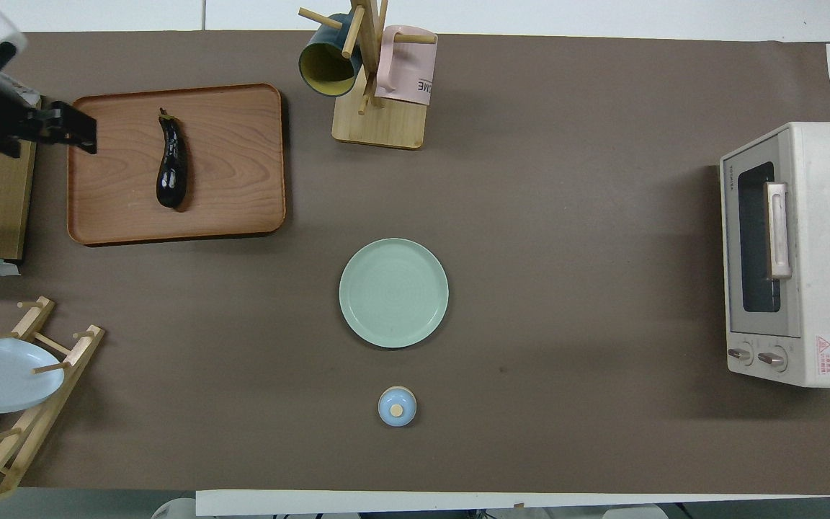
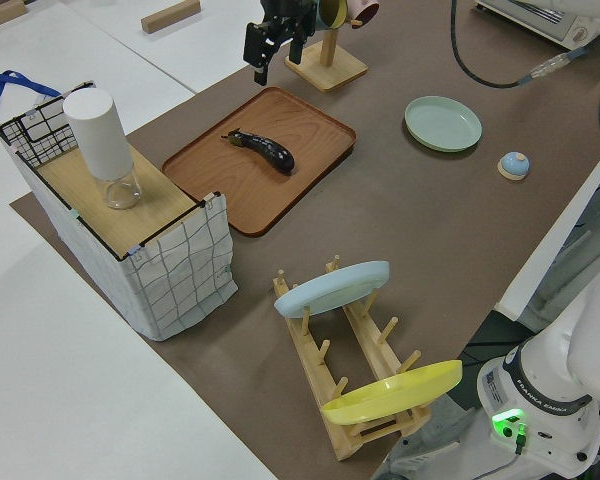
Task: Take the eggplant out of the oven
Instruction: 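Lower the eggplant onto the wooden tray and open the left gripper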
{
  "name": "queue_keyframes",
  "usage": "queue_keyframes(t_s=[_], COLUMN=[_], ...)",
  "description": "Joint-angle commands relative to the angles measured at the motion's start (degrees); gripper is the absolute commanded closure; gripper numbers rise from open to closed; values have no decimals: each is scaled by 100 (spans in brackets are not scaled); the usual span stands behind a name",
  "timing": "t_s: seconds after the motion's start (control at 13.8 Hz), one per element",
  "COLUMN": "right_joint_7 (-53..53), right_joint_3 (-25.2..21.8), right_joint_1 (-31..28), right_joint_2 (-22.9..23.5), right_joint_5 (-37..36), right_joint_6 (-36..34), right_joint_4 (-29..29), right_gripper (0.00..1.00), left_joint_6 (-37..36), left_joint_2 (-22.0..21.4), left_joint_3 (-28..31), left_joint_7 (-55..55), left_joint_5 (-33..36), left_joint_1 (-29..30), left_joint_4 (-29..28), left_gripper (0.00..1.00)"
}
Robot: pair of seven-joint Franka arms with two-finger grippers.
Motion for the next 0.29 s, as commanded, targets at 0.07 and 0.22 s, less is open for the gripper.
queue_keyframes(t_s=[0.07, 0.22], right_joint_7=[99, 99], right_joint_3=[80, -7], right_joint_1=[6, 101], right_joint_2=[129, 94], right_joint_5=[69, 60], right_joint_6=[-176, -184], right_joint_4=[183, 174], right_gripper=[0, 0], left_joint_6=[-555, -546], left_joint_2=[-530, -539], left_joint_3=[52, 43], left_joint_7=[468, 459], left_joint_5=[-151, -213], left_joint_1=[213, 214], left_joint_4=[-251, -260], left_gripper=[0, 0])
